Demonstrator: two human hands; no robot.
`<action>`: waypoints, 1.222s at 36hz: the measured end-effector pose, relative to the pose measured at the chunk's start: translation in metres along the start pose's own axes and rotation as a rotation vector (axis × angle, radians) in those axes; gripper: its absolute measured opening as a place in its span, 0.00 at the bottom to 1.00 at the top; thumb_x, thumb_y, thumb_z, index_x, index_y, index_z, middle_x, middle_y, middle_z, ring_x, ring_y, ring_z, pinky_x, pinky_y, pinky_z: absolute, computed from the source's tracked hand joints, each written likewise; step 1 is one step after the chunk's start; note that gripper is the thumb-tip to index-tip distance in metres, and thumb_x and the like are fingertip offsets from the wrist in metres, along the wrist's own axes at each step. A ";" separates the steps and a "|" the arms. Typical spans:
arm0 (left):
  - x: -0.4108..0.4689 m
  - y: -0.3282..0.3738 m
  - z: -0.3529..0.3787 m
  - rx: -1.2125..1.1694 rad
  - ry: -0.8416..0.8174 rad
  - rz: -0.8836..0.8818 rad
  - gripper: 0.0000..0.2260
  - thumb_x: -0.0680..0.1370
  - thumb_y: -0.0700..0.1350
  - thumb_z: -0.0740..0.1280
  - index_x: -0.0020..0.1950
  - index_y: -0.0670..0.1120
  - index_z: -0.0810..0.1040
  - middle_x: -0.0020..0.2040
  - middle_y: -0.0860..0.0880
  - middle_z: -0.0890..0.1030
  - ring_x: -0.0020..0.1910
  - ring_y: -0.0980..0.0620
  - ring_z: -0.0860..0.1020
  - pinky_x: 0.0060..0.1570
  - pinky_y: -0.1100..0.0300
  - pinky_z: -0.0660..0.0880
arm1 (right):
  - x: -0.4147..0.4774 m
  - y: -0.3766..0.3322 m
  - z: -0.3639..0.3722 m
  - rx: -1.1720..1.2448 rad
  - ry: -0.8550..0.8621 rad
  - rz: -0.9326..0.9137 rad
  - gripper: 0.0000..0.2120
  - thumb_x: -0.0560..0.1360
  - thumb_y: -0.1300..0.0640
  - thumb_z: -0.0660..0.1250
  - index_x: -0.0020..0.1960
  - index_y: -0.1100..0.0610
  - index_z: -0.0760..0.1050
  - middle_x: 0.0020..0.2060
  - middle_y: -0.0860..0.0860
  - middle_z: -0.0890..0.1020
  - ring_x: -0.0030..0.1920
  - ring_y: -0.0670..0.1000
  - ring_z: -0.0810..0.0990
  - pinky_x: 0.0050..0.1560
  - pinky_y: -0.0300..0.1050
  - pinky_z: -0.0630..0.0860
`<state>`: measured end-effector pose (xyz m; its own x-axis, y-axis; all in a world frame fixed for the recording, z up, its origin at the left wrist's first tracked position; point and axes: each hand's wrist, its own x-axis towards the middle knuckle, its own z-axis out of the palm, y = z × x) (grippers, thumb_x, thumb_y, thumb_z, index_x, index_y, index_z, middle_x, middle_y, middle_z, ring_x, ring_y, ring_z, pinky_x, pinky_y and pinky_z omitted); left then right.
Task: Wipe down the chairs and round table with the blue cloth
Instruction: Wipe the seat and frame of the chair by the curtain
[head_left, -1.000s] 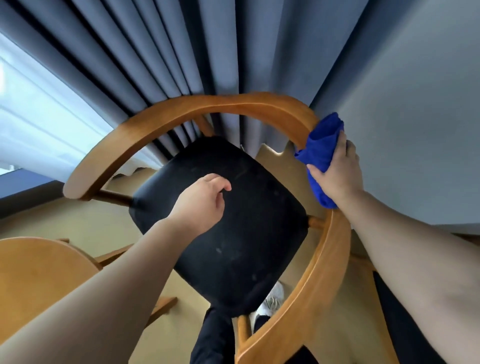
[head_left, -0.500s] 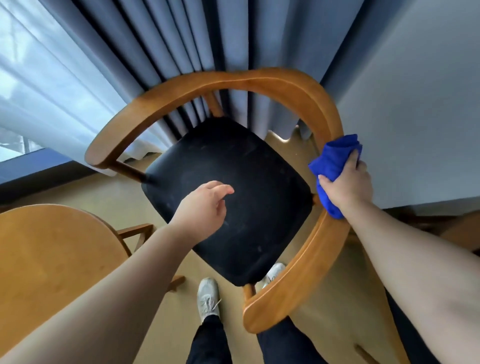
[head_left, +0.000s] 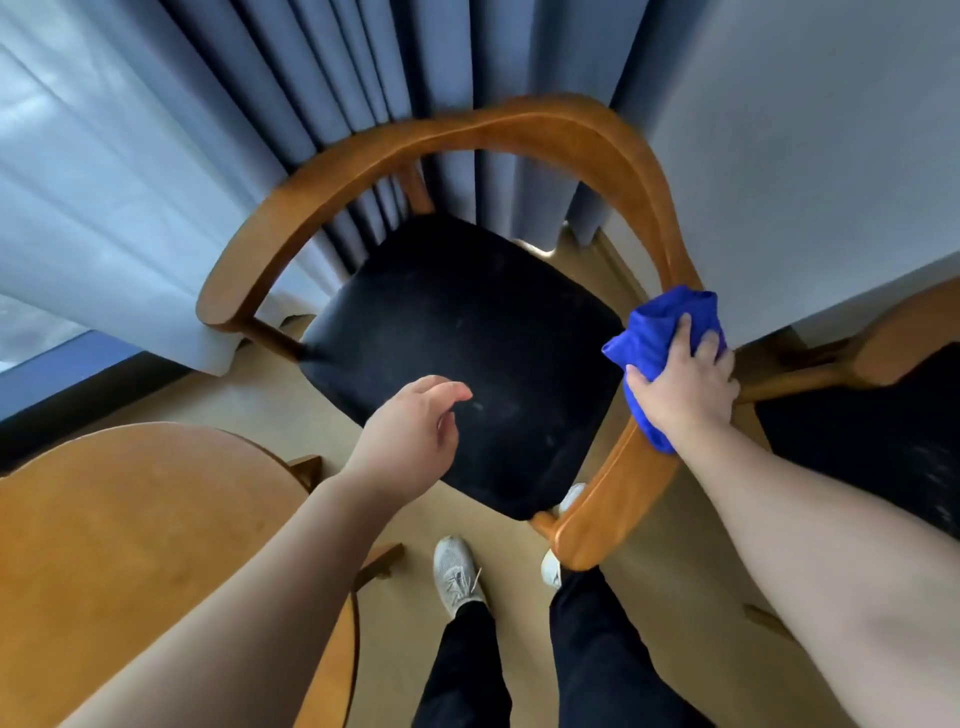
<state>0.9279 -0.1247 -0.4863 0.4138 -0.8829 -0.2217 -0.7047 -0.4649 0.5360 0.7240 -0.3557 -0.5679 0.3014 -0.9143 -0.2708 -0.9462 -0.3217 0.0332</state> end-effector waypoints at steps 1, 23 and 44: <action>-0.003 -0.002 0.000 -0.004 -0.003 0.005 0.15 0.79 0.39 0.59 0.63 0.49 0.75 0.60 0.52 0.76 0.55 0.52 0.76 0.54 0.58 0.75 | -0.008 -0.001 0.003 -0.007 -0.004 0.007 0.44 0.74 0.34 0.61 0.78 0.56 0.46 0.74 0.63 0.59 0.70 0.67 0.62 0.63 0.65 0.69; -0.067 -0.007 0.018 0.017 -0.004 -0.001 0.15 0.78 0.38 0.59 0.62 0.48 0.76 0.59 0.52 0.77 0.55 0.52 0.76 0.52 0.65 0.71 | -0.126 -0.011 0.030 0.010 -0.105 -0.104 0.40 0.75 0.35 0.57 0.79 0.51 0.46 0.76 0.59 0.53 0.74 0.64 0.53 0.69 0.65 0.61; -0.150 0.036 -0.002 0.090 0.131 -0.146 0.15 0.79 0.40 0.60 0.64 0.50 0.75 0.61 0.52 0.76 0.59 0.52 0.75 0.58 0.60 0.70 | -0.192 0.004 0.024 -0.158 -0.308 -0.564 0.42 0.74 0.52 0.70 0.78 0.49 0.46 0.73 0.55 0.56 0.71 0.60 0.58 0.69 0.59 0.63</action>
<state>0.8416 -0.0087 -0.4321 0.5822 -0.7927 -0.1808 -0.6782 -0.5961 0.4297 0.6595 -0.1757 -0.5390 0.6760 -0.4905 -0.5499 -0.6176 -0.7842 -0.0598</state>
